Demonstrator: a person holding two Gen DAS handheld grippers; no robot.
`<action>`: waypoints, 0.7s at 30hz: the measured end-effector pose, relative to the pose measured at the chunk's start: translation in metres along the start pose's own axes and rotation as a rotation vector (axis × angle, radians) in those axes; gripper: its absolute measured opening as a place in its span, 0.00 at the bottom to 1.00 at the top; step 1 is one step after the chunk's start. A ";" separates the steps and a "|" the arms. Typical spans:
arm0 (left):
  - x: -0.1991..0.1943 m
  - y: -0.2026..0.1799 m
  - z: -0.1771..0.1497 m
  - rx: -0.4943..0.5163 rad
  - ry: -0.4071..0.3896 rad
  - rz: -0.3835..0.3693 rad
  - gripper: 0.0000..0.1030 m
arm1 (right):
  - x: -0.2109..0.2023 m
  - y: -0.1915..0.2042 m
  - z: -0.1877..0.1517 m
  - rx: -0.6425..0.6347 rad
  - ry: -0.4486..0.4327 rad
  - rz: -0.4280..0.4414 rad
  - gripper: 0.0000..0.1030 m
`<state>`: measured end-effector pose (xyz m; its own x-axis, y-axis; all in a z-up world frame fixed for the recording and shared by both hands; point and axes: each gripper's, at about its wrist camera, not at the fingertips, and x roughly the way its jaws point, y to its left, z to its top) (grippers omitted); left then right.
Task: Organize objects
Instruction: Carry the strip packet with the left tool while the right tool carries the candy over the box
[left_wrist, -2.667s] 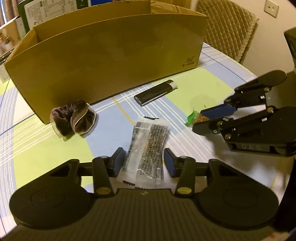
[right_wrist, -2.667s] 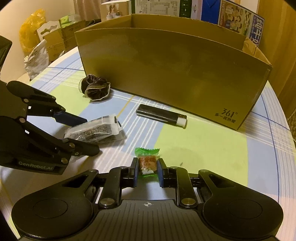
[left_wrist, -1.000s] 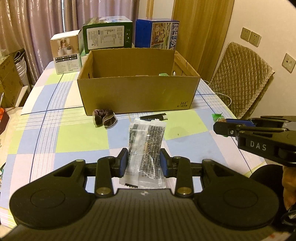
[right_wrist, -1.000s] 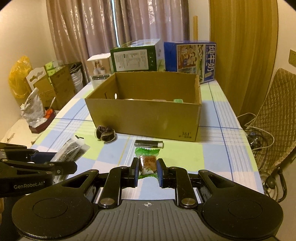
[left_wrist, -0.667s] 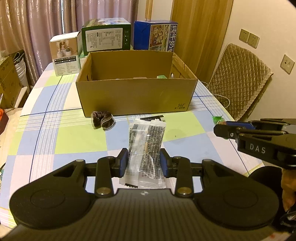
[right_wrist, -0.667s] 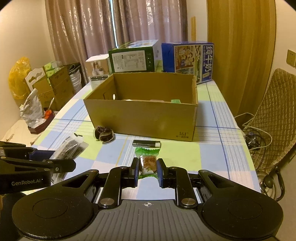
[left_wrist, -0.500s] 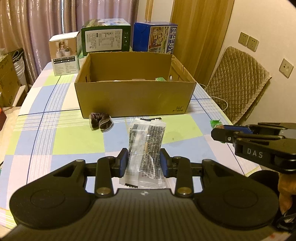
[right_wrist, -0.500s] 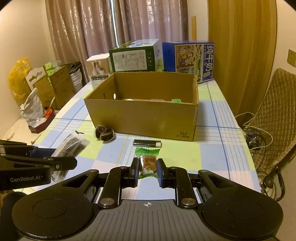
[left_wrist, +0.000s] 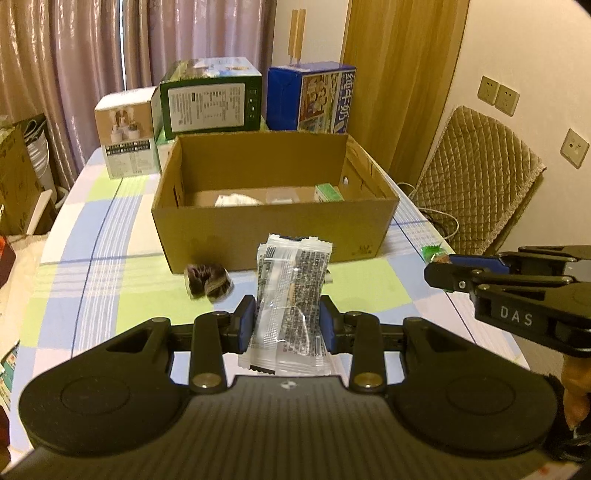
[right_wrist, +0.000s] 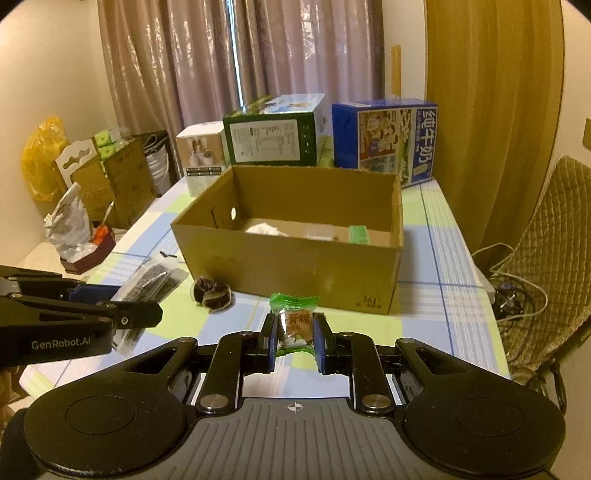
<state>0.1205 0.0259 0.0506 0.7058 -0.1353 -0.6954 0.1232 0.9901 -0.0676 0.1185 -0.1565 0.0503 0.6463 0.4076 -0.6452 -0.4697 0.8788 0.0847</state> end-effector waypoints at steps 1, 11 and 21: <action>0.001 0.001 0.004 0.002 -0.003 0.002 0.30 | 0.001 0.000 0.004 -0.001 -0.002 0.000 0.16; 0.008 0.016 0.042 0.004 -0.017 0.005 0.30 | 0.017 -0.006 0.041 -0.013 -0.006 0.021 0.16; 0.027 0.028 0.085 0.021 -0.009 0.013 0.30 | 0.036 -0.011 0.082 -0.037 -0.010 0.036 0.16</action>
<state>0.2023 0.0468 0.0911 0.7134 -0.1232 -0.6899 0.1291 0.9907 -0.0435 0.1962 -0.1308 0.0886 0.6347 0.4414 -0.6343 -0.5145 0.8538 0.0793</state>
